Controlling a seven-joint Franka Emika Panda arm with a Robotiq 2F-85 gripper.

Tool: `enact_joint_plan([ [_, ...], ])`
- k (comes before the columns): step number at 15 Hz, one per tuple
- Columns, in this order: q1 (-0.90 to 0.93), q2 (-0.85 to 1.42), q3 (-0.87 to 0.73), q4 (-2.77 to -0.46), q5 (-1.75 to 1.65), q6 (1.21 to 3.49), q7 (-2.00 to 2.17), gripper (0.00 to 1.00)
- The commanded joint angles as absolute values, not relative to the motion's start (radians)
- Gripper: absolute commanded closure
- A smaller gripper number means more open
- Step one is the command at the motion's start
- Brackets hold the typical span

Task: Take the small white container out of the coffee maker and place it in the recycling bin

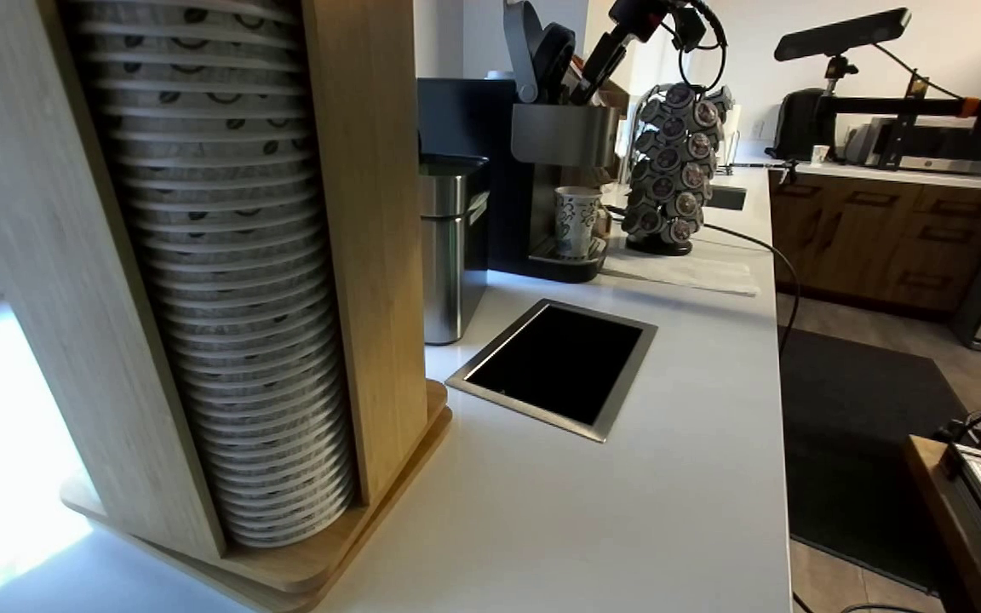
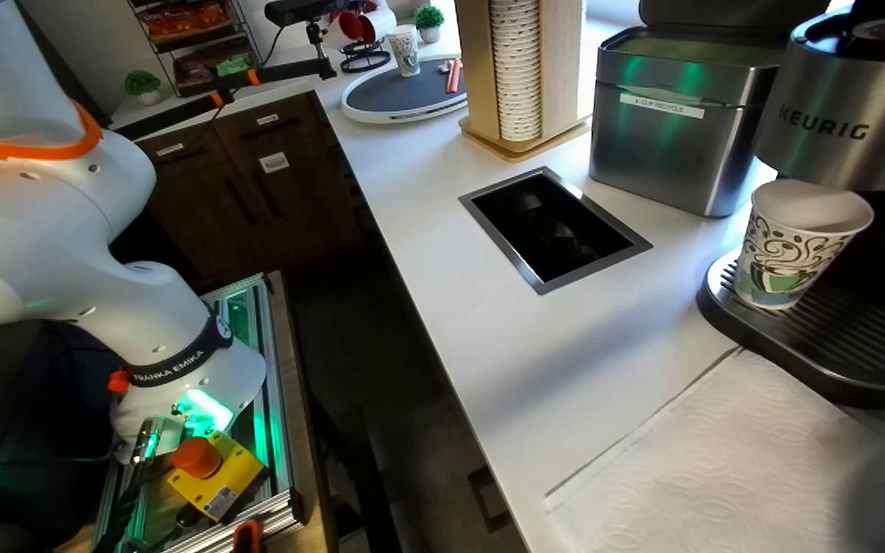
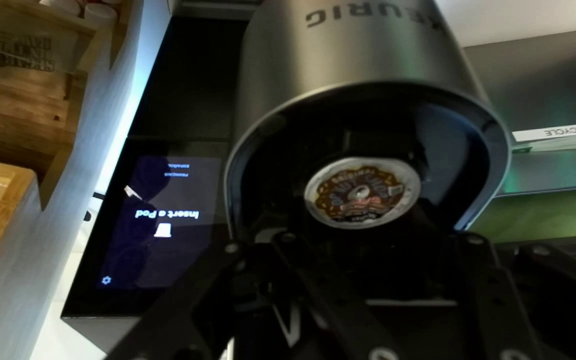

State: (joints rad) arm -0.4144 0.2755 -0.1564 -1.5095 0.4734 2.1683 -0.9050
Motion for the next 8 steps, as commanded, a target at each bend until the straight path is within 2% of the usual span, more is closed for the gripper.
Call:
enact_joint_plan([
  [1,-0.423,0.273,-0.155,-1.499,0.474,2.126,-0.914,0.71],
  [8,-0.421,0.251,-0.155,-1.502,0.475,2.122,-0.910,0.73],
])
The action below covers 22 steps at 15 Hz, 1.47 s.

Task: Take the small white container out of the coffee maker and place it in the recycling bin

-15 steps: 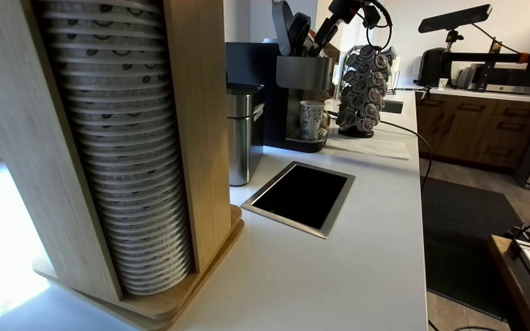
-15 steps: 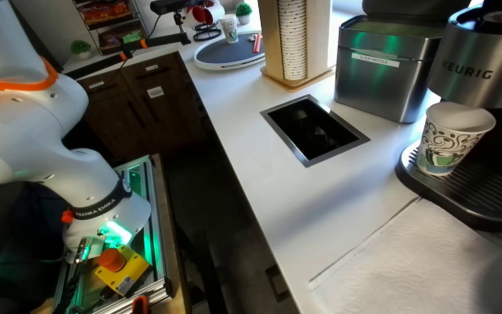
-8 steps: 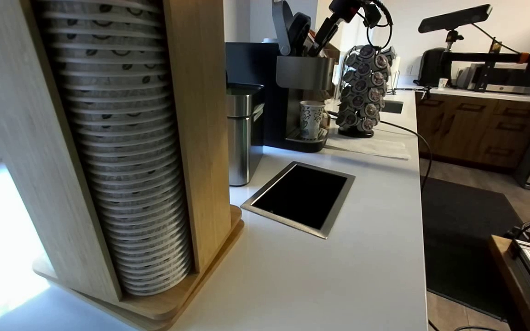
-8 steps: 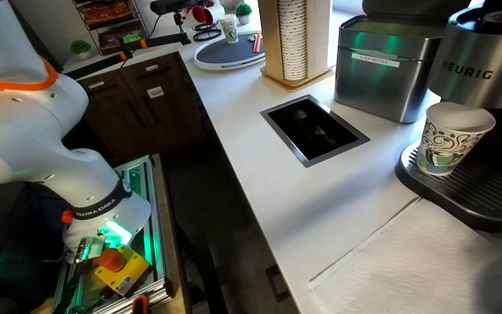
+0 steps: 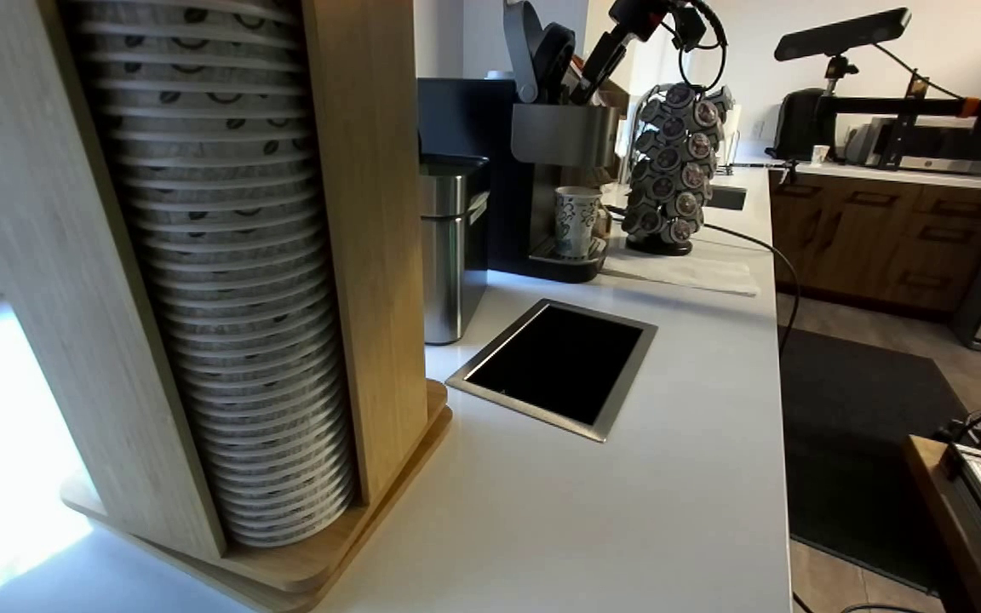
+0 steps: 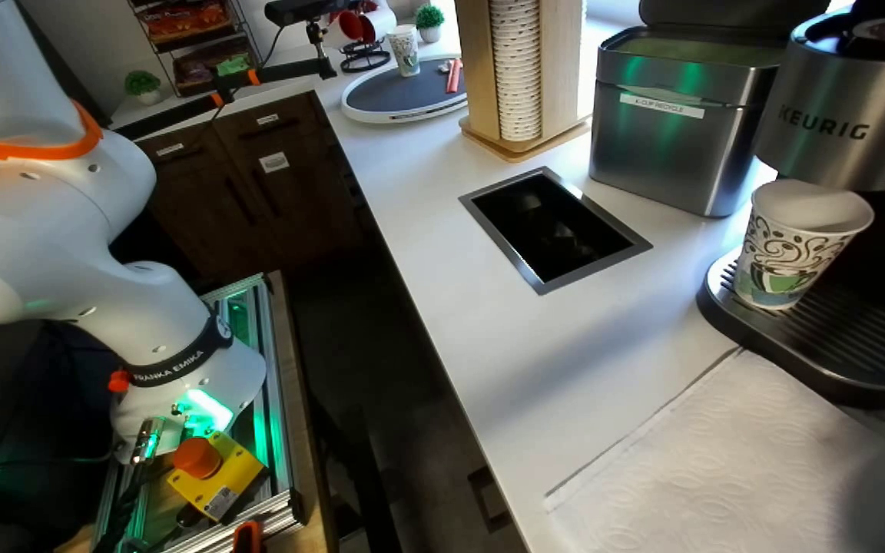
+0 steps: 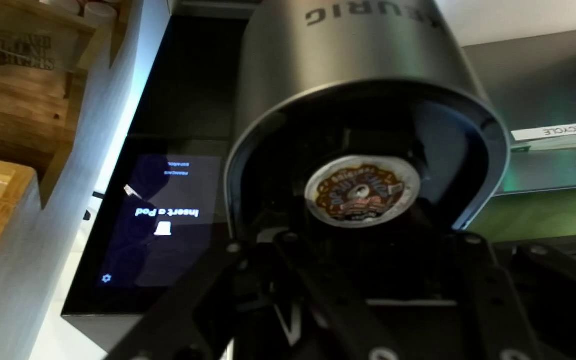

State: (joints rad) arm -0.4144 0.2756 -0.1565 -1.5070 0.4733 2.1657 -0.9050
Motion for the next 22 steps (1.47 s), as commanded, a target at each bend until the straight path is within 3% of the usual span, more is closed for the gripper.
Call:
enact_joint_plan([
  [1,-0.421,0.246,-0.155,-1.502,0.477,2.118,-0.906,0.73],
  [15,-0.398,0.089,-0.186,-1.558,0.464,2.028,-0.897,0.73],
  [22,-0.296,-0.035,-0.172,-1.734,0.451,1.973,-0.922,0.73],
])
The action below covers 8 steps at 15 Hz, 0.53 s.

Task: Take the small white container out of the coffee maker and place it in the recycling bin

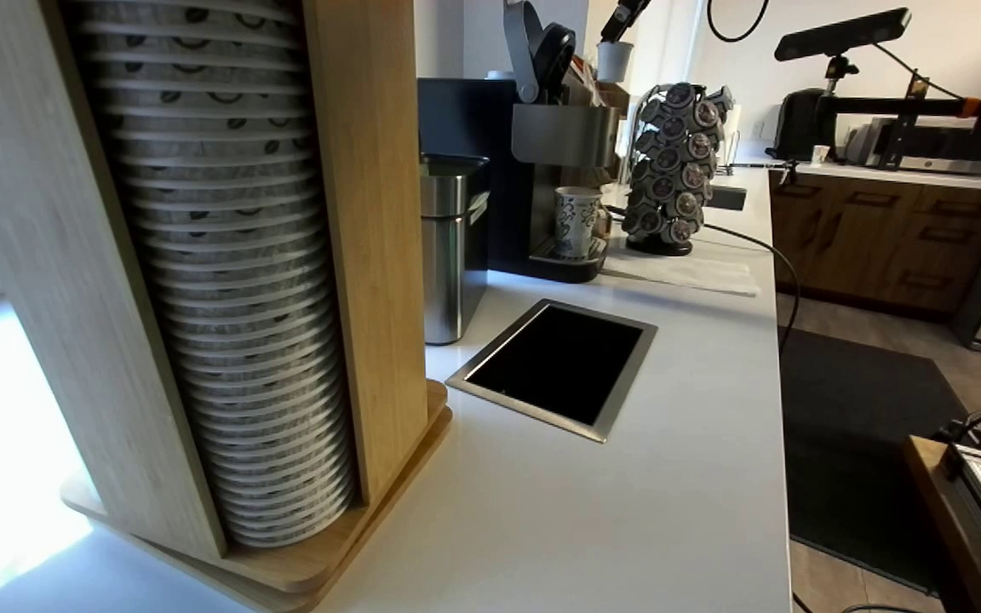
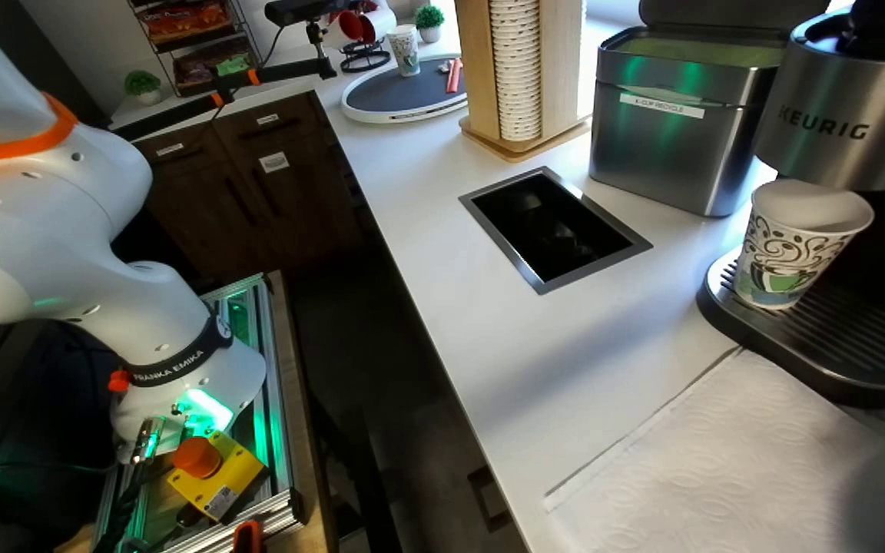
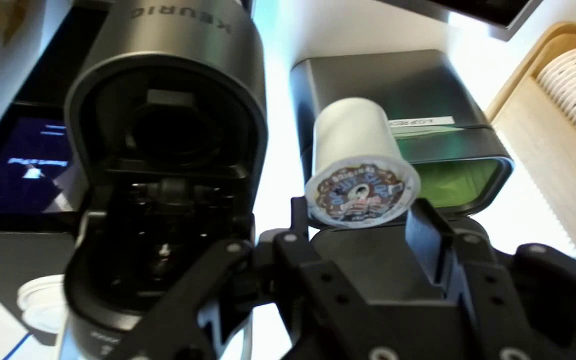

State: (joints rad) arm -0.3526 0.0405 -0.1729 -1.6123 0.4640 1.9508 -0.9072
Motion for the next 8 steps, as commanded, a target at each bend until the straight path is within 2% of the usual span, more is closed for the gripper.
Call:
enact_joint_plan([
  [1,-0.273,-0.045,-0.165,-1.764,0.467,1.995,-0.913,0.73],
  [5,-0.186,-0.076,-0.130,-1.861,0.481,2.093,-0.870,0.73],
  [8,-0.121,-0.066,-0.092,-1.922,0.541,2.287,-0.817,0.73],
])
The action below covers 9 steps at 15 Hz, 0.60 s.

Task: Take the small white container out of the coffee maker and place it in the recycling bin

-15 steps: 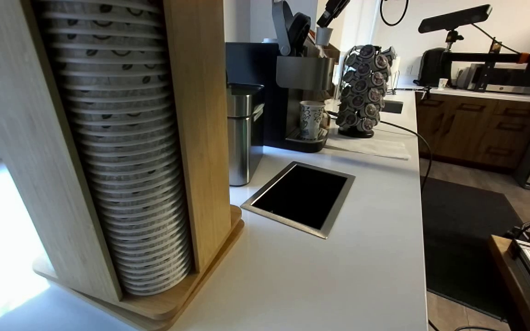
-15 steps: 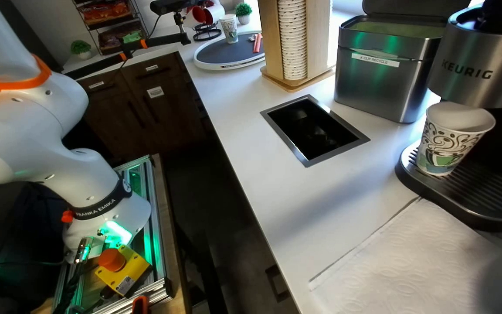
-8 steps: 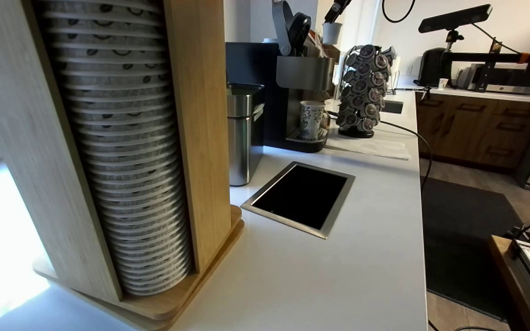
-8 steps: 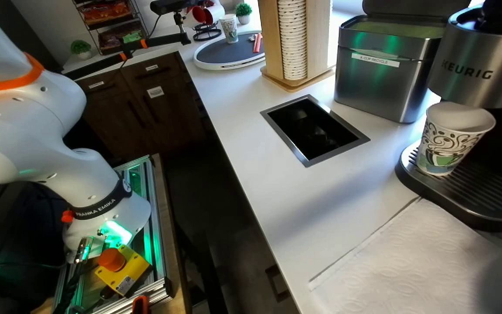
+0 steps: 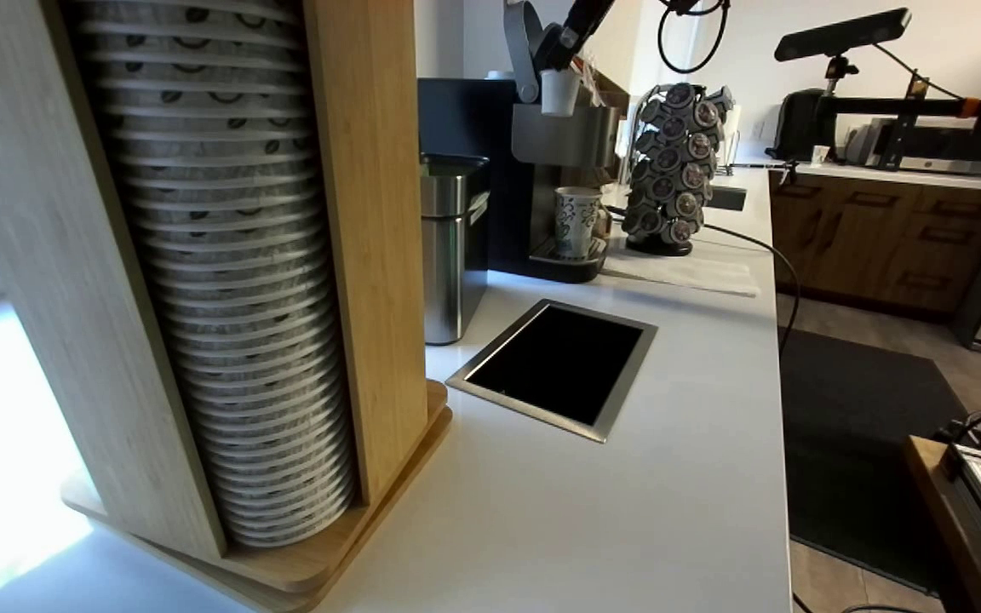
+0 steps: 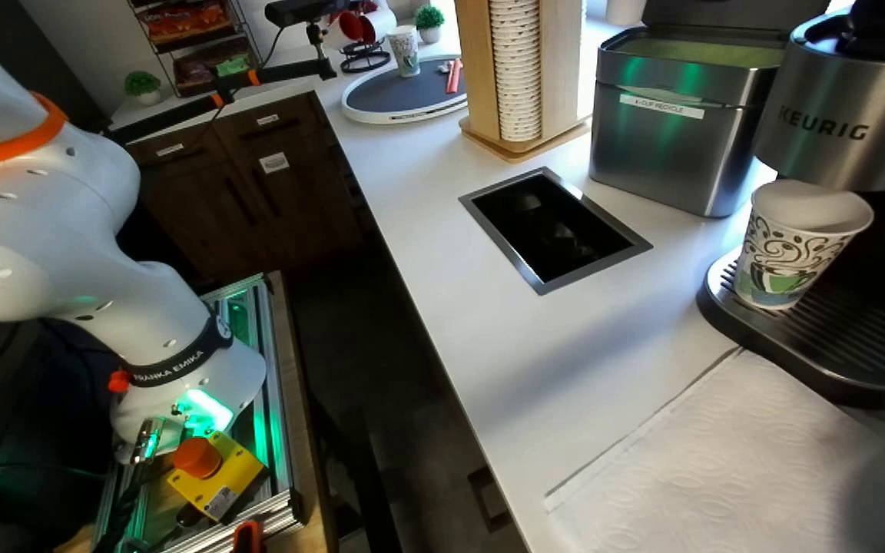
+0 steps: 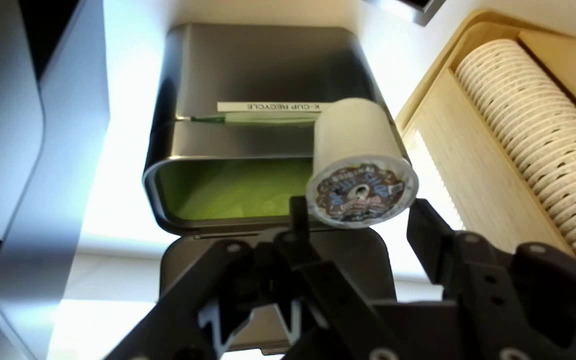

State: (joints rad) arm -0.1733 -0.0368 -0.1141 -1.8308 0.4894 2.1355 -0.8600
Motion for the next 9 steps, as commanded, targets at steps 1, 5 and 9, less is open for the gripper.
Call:
enact_joint_plan([
  [1,-0.103,-0.058,-0.081,-1.931,0.557,2.339,-0.803,0.73],
  [5,-0.047,-0.021,-0.045,-1.953,0.612,2.539,-0.775,0.73],
  [9,-0.026,0.027,-0.022,-1.947,0.671,2.680,-0.779,0.73],
])
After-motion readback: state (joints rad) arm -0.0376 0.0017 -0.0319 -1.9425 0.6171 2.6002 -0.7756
